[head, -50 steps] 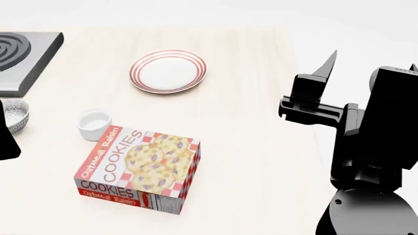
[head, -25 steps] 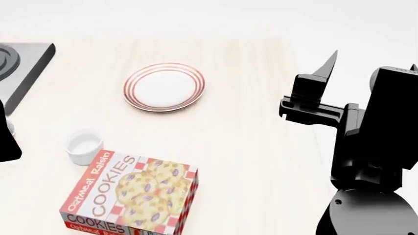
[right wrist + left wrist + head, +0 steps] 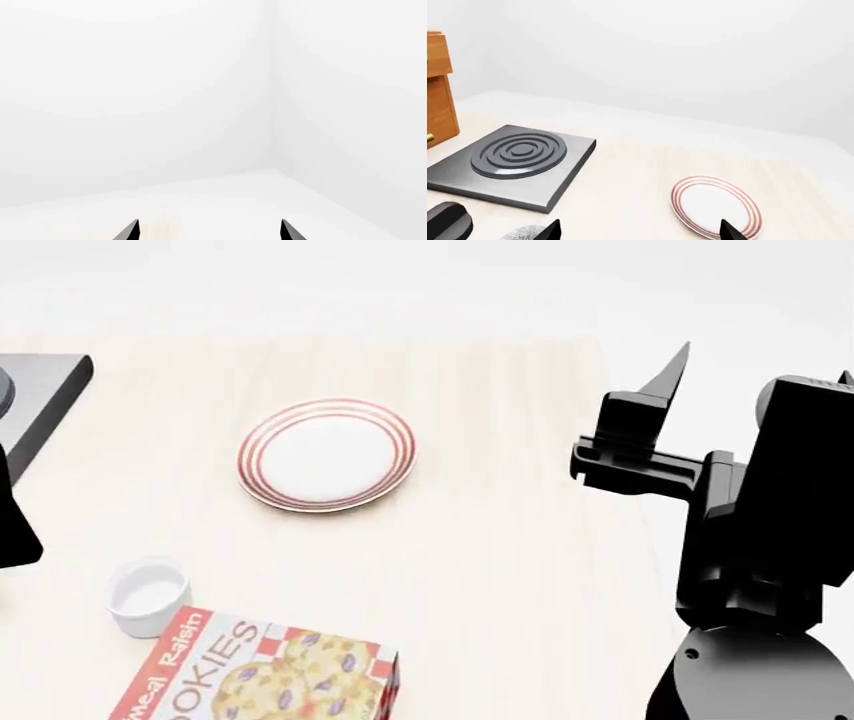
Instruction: Pick the akita bowl next to the ramekin and place it on the plate.
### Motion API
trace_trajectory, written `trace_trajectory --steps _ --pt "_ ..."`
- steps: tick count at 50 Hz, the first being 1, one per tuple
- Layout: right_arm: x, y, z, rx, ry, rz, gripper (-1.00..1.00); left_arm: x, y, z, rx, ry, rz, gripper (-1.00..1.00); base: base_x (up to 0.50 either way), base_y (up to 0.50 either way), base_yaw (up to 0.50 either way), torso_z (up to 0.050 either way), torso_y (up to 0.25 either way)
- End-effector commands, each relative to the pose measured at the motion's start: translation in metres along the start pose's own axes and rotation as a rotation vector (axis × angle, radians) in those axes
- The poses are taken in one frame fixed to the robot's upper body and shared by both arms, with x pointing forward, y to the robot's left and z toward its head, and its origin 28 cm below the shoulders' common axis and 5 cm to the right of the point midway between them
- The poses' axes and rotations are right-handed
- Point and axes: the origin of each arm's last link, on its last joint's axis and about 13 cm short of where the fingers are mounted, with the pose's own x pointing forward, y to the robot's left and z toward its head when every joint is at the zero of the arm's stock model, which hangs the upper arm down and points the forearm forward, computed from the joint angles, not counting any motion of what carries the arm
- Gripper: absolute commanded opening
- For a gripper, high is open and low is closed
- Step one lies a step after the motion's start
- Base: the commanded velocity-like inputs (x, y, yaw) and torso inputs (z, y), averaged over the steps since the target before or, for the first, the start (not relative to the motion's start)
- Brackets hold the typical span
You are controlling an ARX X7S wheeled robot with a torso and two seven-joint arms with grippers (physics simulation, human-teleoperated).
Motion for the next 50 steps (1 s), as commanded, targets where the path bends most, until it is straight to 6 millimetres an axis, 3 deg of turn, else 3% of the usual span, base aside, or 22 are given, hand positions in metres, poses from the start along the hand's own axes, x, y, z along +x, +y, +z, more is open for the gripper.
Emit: trace_trajectory --steps 1,50 --pt "-0.0005 -0.0011 0.0006 0.017 -0.005 -0.002 1.0 0.0007 0.0006 -0.0022 -0.03 -0.017 -0.009 1.0 0.25 0.0 0.0 0.0 0.015" --pt "-0.0004 -0.0014 0.0 0.025 -0.01 0.002 1.0 0.0001 0.0 0.0029 -0.031 -0.017 -0.01 1.0 0.32 0.0 0.0 0.0 0.0"
